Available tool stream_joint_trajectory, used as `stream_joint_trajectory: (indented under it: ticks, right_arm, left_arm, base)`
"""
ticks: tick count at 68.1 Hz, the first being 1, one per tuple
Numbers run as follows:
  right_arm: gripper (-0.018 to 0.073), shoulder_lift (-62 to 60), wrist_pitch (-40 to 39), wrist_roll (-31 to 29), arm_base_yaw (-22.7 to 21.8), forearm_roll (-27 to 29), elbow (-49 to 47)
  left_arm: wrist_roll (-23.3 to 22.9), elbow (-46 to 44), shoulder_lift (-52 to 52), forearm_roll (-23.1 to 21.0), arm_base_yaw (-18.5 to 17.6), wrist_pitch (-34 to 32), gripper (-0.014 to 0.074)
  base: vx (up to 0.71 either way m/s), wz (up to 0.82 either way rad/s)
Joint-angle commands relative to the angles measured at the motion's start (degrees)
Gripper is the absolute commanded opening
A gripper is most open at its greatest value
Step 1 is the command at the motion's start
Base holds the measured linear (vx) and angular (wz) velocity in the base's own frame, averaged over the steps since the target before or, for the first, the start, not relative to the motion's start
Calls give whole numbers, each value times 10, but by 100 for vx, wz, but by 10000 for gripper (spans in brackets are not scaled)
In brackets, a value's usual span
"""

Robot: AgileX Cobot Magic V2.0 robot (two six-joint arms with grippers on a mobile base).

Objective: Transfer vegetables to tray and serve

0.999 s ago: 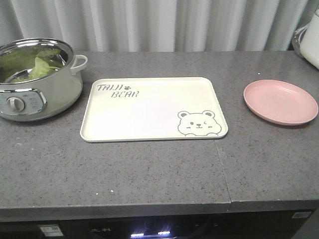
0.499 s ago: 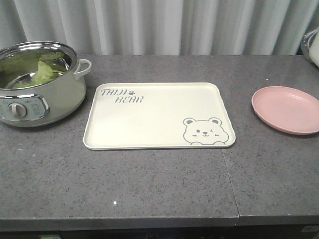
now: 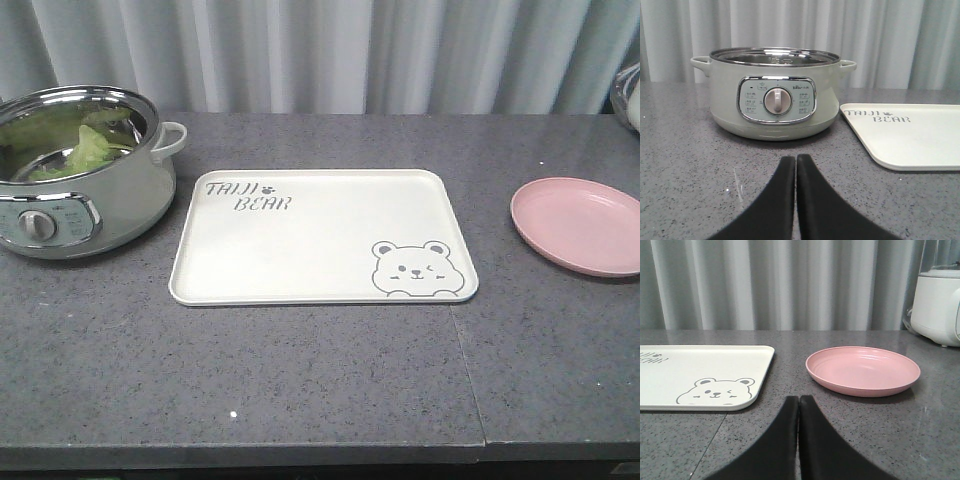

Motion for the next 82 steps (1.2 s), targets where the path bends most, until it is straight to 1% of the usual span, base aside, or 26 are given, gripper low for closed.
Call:
stream_joint_trajectory:
  ticks: [1, 82]
  right_arm:
    - [-4, 8, -46, -4, 1, -2, 4]
    - [-4, 8, -46, -4, 1, -2, 4]
  left_arm:
    - [-2, 6, -8, 0, -1, -41, -6]
    - [-2, 6, -8, 0, -1, -41, -6]
  base:
    - [0, 0]
    - [0, 0]
